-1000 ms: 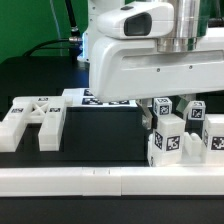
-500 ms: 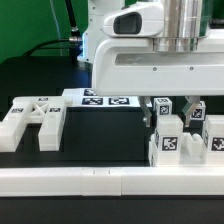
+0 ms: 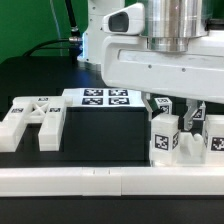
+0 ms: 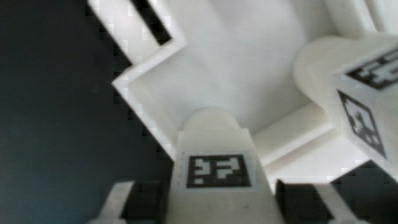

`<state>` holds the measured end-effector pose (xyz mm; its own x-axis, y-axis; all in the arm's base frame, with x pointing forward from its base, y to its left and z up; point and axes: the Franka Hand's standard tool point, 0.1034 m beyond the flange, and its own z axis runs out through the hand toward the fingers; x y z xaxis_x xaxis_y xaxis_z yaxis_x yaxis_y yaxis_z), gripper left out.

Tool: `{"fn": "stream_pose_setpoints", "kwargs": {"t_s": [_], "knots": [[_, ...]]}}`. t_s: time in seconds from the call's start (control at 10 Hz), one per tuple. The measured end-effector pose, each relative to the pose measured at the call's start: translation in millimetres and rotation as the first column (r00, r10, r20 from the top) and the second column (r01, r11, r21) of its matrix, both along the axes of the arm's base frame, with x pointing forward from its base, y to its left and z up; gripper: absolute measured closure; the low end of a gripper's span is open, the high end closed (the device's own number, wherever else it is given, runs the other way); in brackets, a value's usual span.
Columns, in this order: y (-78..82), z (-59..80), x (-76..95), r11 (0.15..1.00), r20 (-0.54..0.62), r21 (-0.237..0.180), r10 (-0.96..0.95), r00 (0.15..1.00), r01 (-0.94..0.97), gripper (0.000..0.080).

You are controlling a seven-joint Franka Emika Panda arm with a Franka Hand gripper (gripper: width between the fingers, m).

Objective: Assemble chair

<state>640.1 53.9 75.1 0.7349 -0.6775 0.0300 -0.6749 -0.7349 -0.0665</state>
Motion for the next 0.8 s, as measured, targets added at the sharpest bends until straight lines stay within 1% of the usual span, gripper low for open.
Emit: {"fn": "stream_pose_setpoints", "kwargs": {"t_s": [0.2,0.3,0.4,0.5,0.6,0.7,0.8], "knots": [[0.6,0.2,0.5,0.985,-0.006,0.018,-0.171,0.985,0.171,0.0509],[0.8,0.1,0.4,0.984,-0.007,0.019,-0.178,0.984,0.179,0.0455],[0.7,0.1,0.3,0.987,-0.006,0.017,-0.158,0.987,0.158,0.0455],[0.5,0.0,-0.1,0.992,-0.008,0.012,-0.122,0.993,0.122,0.0289],[0.4,0.4,-0.3,0.996,-0.011,0.01,-0.087,0.996,0.087,0.0178],[-0.1,0.5,-0.1,1.0,-0.008,0.006,-0.031,0.999,0.031,0.0178],[-1.3,0.5,0.0,0.992,-0.004,-0.004,0.124,0.992,-0.124,0.0155]]}}
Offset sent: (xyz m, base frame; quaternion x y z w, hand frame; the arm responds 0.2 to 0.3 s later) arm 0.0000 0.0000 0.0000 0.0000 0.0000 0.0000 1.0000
